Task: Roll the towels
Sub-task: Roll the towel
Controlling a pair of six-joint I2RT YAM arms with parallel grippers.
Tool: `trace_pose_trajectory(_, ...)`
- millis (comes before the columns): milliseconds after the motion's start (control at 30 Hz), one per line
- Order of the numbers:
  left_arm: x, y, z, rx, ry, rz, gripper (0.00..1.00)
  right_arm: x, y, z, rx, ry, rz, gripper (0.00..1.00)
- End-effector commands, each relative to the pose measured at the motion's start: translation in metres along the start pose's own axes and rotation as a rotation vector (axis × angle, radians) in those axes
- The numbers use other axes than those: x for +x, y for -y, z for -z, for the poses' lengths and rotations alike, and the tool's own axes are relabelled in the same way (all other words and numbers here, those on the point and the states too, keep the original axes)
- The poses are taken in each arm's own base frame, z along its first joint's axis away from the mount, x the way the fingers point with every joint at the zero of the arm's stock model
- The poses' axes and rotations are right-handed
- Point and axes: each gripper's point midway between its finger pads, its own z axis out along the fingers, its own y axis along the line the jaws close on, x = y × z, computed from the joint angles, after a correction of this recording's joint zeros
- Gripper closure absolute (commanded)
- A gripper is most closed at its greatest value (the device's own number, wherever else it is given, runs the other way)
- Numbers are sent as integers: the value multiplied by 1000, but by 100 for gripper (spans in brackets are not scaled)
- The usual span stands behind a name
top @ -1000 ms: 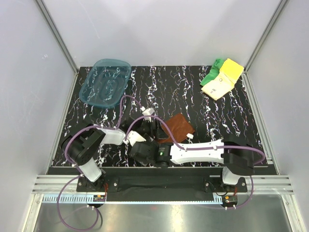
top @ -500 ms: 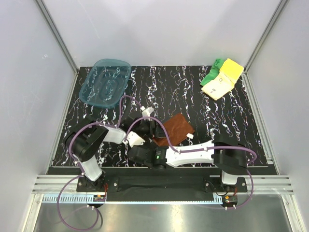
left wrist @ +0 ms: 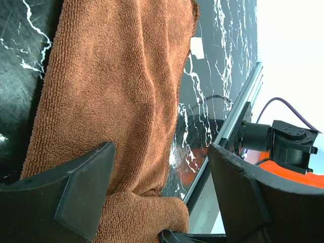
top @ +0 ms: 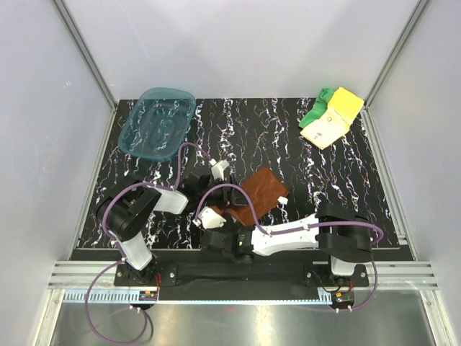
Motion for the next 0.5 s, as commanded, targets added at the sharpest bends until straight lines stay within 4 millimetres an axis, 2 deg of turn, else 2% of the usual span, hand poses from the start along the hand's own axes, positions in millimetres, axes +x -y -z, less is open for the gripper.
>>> trace_pose_trajectory(0,-8,-5,4,-36,27,-34,20,23,1,8,13,-59,-4,31)
trace_pose_trajectory(67,-9,-3,4,-33,28,-36,20,26,0,5,24,-63,-6,34)
trace_pose_trajectory(167,-8,0,7,-31,25,-37,20,26,1,0,46,-58,-12,48)
trace_pose_trajectory(300,-23,16,22,-15,64,-44,20,27,0,-5,64,-63,-8,64)
trace_pose_trajectory(367,-25,19,28,-31,63,-56,19,26,2,-5,59,-64,-21,69)
trace_pose_trajectory(433,-37,28,35,-36,97,-85,18,26,3,-6,40,-69,-45,74)
trace_pose_trajectory(467,-36,26,38,-60,87,-94,18,22,0,-4,8,-63,-72,79)
